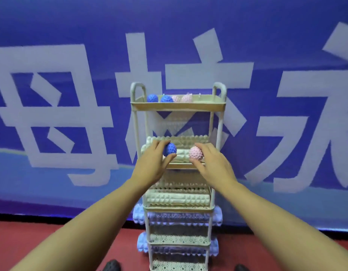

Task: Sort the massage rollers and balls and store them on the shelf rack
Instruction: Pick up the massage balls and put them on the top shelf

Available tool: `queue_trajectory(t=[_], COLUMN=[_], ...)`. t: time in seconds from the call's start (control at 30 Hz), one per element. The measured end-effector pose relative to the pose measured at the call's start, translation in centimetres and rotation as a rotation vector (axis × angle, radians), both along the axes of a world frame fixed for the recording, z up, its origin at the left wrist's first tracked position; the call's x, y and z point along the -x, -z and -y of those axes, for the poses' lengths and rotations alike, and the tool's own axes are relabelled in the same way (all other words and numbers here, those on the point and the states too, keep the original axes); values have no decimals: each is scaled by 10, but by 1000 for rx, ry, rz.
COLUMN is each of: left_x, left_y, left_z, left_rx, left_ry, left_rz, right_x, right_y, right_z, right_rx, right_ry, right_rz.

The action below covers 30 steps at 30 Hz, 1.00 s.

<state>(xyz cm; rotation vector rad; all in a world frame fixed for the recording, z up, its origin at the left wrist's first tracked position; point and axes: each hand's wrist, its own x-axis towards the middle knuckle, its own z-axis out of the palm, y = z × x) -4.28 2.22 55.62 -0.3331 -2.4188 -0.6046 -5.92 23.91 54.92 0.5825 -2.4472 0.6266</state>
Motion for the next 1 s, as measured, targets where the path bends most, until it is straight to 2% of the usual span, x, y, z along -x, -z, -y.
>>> queue_trajectory(t=[0.23, 0.37, 0.47, 0.57, 0.7, 0.8, 0.87, 0.93, 1.0], left_x=[41, 74, 99, 113, 122, 121, 117, 111, 100], left_y=[-113, -142, -145, -135, -127, -123, -120, -116, -110], left_z=[2, 6, 22, 38, 42, 44, 45, 47, 44], left_rx=[-145, -299, -344, -251, -122, -46, 74, 181, 144], left_ry=[14, -27, -143, -239, -259, -256, -252, -256, -233], left_rz=[-236, -221, -187, -129, -125, -133, -141, -135, -155], right_x=[45, 78, 99, 113, 119, 118, 114, 109, 98], right_y=[-117, -146, -154, -151, -140, -132, -128, -123, -115], right_z=[14, 23, 32, 41, 48, 47, 47, 49, 50], right_rx=[158, 103, 85, 59, -35, -173, -224, -229, -167], right_ry=[-22, -18, -10, -10, -25, 1, 28, 46, 20], right_rz=[-143, -199, -123, -64, -50, -91, -111, -142, -223])
